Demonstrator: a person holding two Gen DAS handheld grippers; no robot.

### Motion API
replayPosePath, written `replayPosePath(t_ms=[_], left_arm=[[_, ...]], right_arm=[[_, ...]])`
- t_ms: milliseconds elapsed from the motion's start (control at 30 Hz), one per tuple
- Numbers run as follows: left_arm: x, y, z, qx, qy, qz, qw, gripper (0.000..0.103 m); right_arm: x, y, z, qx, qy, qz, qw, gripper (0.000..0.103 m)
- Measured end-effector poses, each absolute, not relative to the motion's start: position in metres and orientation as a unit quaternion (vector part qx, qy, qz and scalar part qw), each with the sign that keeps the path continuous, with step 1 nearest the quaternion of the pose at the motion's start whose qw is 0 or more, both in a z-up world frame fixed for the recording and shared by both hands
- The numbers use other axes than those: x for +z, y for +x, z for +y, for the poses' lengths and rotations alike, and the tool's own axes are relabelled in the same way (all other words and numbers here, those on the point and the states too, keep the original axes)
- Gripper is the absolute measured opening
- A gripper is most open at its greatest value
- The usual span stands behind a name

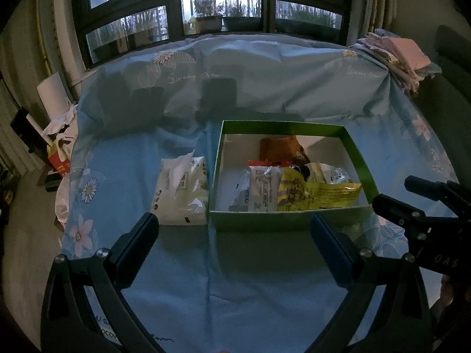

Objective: Organize snacks

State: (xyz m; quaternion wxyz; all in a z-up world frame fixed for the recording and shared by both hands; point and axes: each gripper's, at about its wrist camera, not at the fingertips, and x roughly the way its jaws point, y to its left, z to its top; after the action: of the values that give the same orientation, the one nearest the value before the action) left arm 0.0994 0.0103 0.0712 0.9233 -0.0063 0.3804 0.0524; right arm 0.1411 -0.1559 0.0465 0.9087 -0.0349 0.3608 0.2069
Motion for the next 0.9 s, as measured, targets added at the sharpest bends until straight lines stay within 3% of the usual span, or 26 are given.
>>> replayPosePath(t_ms=[900], left_arm=[[0.062, 0.111, 0.012, 0.058, -0.015, 0.391, 0.919, 0.103]], right_arm=[[0.040, 0.149, -0.158, 0.200, -0.027, 0.372, 0.906, 0.078]])
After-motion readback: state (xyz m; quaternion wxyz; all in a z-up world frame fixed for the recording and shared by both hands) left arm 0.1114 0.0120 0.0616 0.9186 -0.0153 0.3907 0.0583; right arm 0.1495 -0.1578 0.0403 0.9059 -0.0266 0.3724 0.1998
